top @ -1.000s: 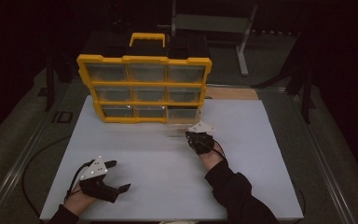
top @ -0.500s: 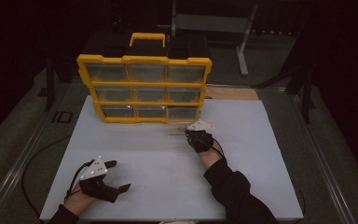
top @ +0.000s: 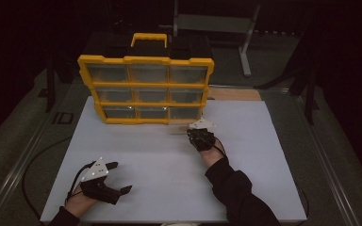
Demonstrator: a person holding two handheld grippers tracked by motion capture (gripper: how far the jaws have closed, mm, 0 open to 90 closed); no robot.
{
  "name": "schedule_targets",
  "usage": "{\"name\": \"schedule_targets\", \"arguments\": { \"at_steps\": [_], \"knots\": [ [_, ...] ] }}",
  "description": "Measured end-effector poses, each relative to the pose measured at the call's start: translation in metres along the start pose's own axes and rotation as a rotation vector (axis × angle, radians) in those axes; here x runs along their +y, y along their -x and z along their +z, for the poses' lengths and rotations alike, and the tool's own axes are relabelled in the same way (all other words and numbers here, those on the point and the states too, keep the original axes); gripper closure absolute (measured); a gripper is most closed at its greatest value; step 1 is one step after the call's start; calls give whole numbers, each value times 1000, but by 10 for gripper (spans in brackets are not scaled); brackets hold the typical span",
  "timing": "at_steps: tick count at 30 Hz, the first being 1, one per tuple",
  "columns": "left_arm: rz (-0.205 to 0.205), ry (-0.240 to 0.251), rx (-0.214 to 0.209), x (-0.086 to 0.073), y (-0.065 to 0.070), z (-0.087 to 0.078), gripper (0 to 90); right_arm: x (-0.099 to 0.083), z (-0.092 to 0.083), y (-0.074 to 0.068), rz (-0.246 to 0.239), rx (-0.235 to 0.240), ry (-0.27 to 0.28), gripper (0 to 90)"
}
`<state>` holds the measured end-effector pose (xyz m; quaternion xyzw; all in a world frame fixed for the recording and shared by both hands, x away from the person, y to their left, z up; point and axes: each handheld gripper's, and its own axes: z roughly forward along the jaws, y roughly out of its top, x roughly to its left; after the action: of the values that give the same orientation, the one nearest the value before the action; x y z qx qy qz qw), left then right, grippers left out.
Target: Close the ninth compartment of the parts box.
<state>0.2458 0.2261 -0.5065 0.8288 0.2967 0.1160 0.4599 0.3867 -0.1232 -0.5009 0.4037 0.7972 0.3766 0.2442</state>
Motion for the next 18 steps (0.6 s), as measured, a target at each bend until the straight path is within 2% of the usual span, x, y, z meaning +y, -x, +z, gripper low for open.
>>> {"name": "schedule_targets", "arguments": {
  "at_steps": [18],
  "knots": [
    [-1,3,-4,0,0,0,1,7,9,3,20,-14,-12,900]
  ]
}}
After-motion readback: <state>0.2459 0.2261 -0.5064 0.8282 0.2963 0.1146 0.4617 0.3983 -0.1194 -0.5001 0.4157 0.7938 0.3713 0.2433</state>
